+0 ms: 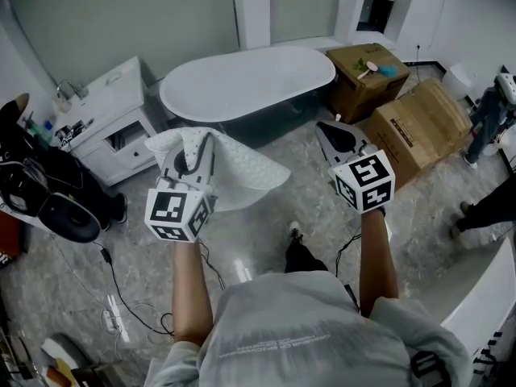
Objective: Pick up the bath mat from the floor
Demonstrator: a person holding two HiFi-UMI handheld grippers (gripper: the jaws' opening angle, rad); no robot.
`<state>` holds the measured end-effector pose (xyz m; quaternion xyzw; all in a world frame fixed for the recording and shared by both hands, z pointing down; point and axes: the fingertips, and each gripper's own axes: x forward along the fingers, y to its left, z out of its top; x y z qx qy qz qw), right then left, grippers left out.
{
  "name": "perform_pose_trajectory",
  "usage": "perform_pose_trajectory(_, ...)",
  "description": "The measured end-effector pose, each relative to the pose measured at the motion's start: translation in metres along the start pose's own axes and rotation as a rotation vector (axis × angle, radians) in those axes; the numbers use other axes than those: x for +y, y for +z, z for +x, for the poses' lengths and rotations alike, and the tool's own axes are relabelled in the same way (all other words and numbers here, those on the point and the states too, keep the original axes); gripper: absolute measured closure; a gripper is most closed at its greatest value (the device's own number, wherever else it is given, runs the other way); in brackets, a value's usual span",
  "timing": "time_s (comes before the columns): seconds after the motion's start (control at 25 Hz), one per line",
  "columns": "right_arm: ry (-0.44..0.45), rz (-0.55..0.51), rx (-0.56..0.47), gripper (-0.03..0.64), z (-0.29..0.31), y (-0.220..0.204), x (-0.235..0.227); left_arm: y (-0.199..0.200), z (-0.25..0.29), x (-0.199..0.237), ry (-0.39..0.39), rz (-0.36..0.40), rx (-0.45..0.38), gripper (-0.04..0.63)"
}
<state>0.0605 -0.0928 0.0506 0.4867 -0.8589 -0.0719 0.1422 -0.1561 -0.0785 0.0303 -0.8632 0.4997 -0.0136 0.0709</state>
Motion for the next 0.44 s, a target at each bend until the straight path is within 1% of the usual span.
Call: perform_pose_trajectory(0.44, 0.011, 0.008, 0.029, 0.603, 0.001, -0.016, 0.000, 0.002, 0.000, -0.004, 0.001, -0.016, -0.012, 0.561)
